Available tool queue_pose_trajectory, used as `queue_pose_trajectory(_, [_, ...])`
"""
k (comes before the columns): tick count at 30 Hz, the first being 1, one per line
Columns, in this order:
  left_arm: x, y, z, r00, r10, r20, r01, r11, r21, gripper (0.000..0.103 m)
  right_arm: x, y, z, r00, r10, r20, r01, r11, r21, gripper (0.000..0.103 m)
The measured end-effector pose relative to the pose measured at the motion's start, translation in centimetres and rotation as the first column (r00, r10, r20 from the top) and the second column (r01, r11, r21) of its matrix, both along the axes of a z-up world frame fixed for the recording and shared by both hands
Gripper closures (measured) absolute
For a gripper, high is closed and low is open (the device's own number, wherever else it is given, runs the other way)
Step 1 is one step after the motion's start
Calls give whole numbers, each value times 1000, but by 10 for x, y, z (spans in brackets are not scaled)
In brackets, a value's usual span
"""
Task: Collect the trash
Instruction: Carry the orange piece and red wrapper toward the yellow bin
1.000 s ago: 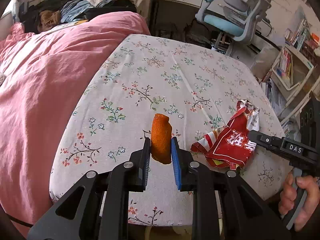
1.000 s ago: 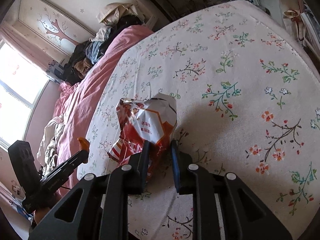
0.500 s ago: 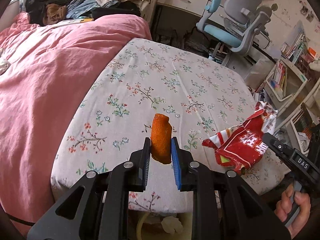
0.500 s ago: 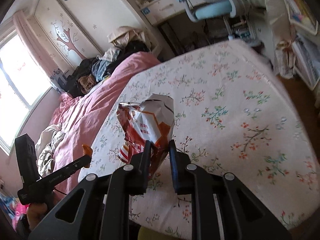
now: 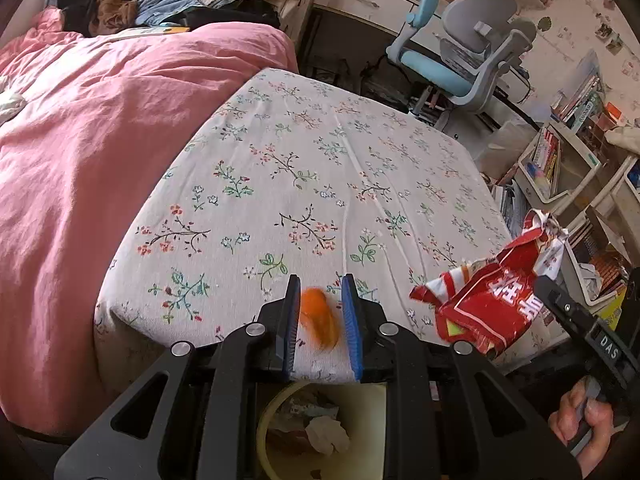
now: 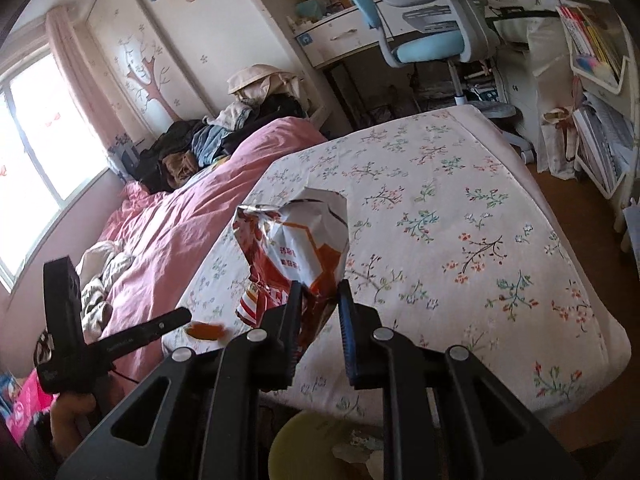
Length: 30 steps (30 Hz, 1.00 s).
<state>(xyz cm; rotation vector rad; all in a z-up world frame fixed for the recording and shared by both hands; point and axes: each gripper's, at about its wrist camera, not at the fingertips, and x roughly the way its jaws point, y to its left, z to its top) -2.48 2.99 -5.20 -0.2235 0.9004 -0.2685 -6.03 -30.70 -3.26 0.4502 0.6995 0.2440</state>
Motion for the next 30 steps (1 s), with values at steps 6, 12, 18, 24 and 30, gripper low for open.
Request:
queue_pose_trajectory(6, [-9, 1, 1, 1000, -7, 5, 7, 1000, -9, 83, -8, 5, -3, 1000, 25, -9, -25, 999, -21, 84])
queue_pose_trajectory(12, [-11, 2, 2, 1000, -10, 6, 10, 1000, -14, 83, -11, 9, -6, 999, 32, -18, -32, 999, -28, 84])
queue_pose_trajectory(18, [-12, 2, 2, 1000, -9, 7, 9, 1000, -14, 83, -12, 10, -7, 999, 31, -19, -32, 999, -31, 84])
queue_pose_trajectory(24, [-12, 2, 2, 1000, -9, 6, 9, 1000, -14, 83, -14, 11, -7, 999, 34, -12, -34, 999, -29, 84])
queue_pose_trajectory(30, [-18, 4, 1, 1000, -11, -3, 11, 1000, -26, 83, -19, 12, -6, 999, 43, -2, -43, 999, -25, 84])
